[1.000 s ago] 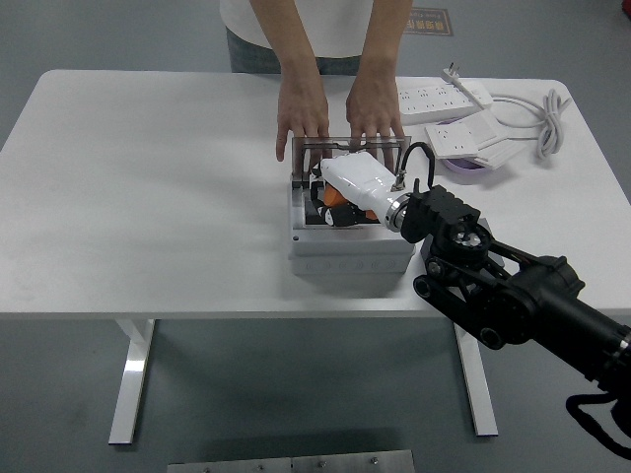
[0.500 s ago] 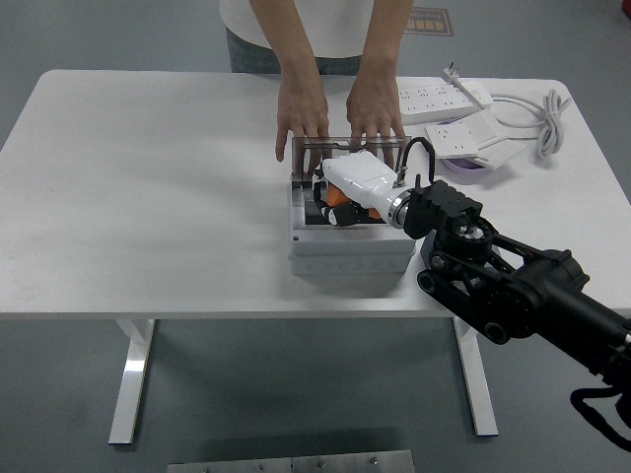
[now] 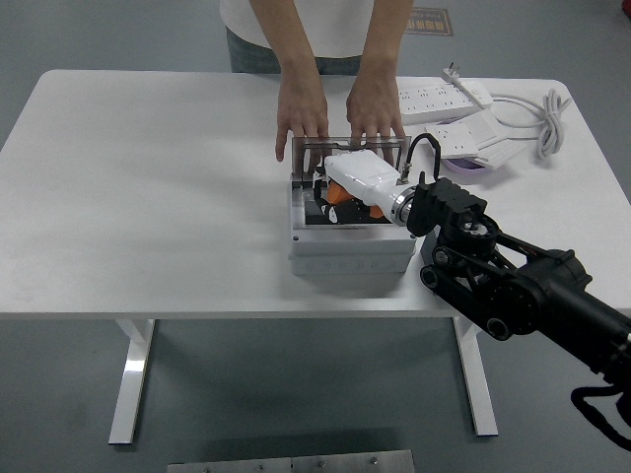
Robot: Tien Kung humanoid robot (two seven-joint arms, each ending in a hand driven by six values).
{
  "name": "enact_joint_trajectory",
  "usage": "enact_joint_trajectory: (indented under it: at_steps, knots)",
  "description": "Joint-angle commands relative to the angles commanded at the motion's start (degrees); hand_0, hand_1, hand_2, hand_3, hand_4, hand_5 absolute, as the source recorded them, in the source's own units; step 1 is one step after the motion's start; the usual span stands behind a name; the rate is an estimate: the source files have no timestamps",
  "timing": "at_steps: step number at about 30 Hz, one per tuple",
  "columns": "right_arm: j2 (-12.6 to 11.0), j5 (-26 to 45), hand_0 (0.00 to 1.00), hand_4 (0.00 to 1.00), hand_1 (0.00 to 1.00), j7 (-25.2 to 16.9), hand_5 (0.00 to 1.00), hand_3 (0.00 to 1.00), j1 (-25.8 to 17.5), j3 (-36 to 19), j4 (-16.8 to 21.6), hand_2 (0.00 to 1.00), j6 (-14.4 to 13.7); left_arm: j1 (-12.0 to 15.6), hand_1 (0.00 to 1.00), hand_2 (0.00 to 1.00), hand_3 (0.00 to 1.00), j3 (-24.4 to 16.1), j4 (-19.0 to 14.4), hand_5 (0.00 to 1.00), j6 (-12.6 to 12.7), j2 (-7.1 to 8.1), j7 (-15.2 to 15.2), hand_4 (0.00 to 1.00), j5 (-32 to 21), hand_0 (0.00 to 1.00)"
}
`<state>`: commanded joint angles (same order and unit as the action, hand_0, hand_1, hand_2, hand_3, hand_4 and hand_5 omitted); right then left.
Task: Fetch the battery,place it into the box,close the lid of the box
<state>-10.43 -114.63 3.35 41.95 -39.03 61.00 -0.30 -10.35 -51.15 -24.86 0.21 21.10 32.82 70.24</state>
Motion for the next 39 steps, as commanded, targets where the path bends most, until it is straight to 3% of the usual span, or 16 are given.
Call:
enact_joint_trajectory:
  at_steps: [25, 39]
  knots:
    - [-0.26, 1.98, 0.336, 0.633, 0.377, -0.73, 0.013, 0.603, 0.46, 0.02, -0.1, 0.515, -0.18, -0.1, 0.698, 0.573, 0.541, -0.51, -0.08, 0.002, -0.22, -0.09, 0.34, 0.5, 0.81, 0.632]
    - [-2.15, 6.07, 0.301, 0.639, 0.355, 0.43, 0.074, 0.586, 0.84, -0.86, 1.36, 0.491, 0.6, 0.25, 0.698, 0.573, 0.541, -0.45, -0.15, 0.002, -0.13, -0.22, 0.53, 0.5, 0.53, 0.632]
